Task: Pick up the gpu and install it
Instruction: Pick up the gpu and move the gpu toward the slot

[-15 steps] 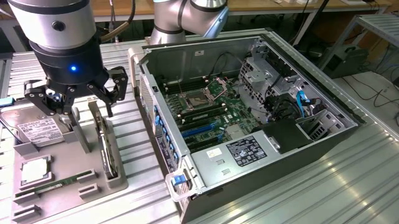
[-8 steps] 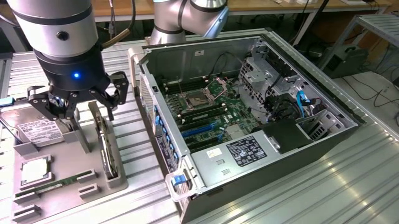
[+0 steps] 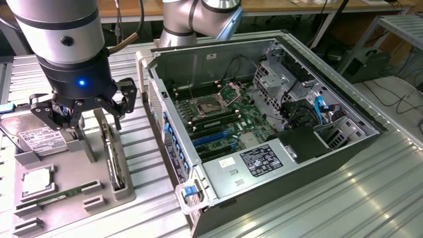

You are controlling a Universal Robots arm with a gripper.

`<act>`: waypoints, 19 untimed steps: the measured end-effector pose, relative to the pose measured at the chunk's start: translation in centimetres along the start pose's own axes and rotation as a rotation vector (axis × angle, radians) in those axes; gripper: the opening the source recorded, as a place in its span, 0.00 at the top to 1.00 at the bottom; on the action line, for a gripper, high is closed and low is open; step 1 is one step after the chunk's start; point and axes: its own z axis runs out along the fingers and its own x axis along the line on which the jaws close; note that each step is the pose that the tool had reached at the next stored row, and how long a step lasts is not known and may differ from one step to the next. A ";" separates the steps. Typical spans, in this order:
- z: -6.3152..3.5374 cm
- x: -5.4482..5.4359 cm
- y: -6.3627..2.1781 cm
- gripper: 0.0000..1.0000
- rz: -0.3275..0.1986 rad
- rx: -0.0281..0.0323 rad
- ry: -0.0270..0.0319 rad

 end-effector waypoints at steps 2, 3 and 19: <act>0.05 0.0 -0.06 0.34 0.000 0.0000 0.0000; 0.08 0.0 -0.10 0.34 0.000 0.0001 0.0002; 0.70 0.0 -0.64 0.34 -0.002 0.0001 0.0002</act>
